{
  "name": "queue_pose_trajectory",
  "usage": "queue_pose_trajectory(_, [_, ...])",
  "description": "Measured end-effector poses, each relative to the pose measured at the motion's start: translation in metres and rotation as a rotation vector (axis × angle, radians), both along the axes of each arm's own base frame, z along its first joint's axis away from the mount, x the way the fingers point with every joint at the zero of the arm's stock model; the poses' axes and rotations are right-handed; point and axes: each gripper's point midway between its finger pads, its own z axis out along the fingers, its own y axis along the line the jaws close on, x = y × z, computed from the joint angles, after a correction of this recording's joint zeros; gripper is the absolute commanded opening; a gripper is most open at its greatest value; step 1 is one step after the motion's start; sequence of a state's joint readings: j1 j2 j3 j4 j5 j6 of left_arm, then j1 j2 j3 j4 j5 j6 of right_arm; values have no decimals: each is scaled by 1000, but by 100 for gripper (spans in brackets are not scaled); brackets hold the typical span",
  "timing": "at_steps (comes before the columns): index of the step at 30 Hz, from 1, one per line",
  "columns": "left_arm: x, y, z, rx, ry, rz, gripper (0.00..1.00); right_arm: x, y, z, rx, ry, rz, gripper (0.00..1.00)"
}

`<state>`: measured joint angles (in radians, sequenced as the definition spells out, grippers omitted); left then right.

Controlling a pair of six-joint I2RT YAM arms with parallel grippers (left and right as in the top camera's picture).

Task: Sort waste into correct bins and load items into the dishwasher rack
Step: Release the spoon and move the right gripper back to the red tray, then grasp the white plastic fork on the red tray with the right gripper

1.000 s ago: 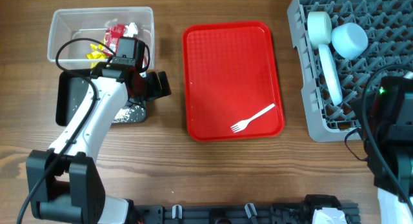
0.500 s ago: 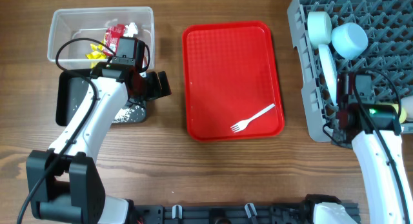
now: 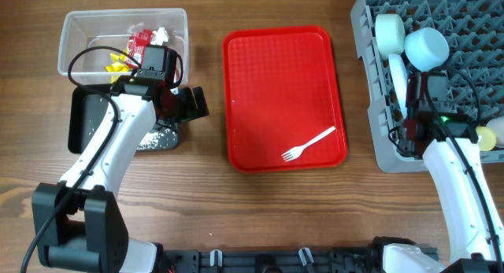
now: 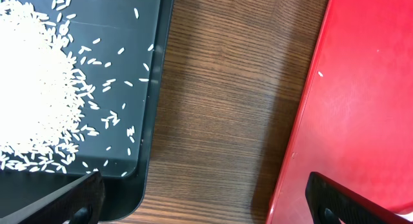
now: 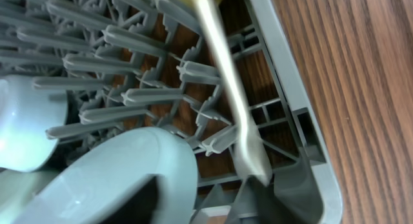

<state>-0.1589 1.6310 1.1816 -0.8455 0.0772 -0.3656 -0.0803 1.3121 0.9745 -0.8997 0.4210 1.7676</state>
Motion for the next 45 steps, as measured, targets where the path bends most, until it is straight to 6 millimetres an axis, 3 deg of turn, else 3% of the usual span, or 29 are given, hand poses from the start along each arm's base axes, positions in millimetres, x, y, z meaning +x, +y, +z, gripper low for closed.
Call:
queue_pose_trajectory(4, [0, 0, 0, 0, 0, 0, 100, 1, 2, -1, -12, 40, 83, 99])
queue_pose_trajectory(8, [0, 0, 0, 0, 0, 0, 100, 6, 8, 3, -36, 102, 282, 100])
queue_pose_trajectory(12, [0, 0, 0, 0, 0, 0, 100, 21, 24, 39, -100, 74, 602, 100])
queue_pose_trajectory(19, [0, 0, 0, 0, 0, 0, 100, 35, 84, 91, -210, -117, 1163, 100])
queue_pose_trajectory(23, [0, 0, 0, 0, 0, 0, 100, 34, 139, 95, -274, -144, 1499, 100])
queue_pose_trajectory(25, [0, 0, 0, 0, 0, 0, 100, 33, 169, 82, -267, -116, 1652, 100])
queue_pose_trajectory(27, [0, 0, 0, 0, 0, 0, 100, 35, 193, 56, -221, -47, 1759, 100])
queue_pose_trajectory(29, [0, 0, 0, 0, 0, 0, 100, 38, 212, 16, -144, 66, 1840, 100])
queue_pose_trajectory(31, [0, 0, 0, 0, 0, 0, 100, 37, 220, -20, -70, 168, 1873, 99])
queue_pose_trajectory(33, [0, 0, 0, 0, 0, 0, 100, 32, 223, -49, 14, 258, 1867, 80])
queue_pose_trajectory(35, [0, 0, 0, 0, 0, 0, 100, 23, 223, -76, 110, 349, 1805, 76])
queue_pose_trajectory(42, [0, 0, 0, 0, 0, 0, 100, 16, 231, -123, 243, 453, 1688, 70])
queue_pose_trajectory(44, [0, 0, 0, 0, 0, 0, 100, 16, 234, -124, 255, 451, 1684, 58])
queue_pose_trajectory(45, [0, 0, 0, 0, 0, 0, 100, 15, 235, -124, 257, 451, 1683, 40])
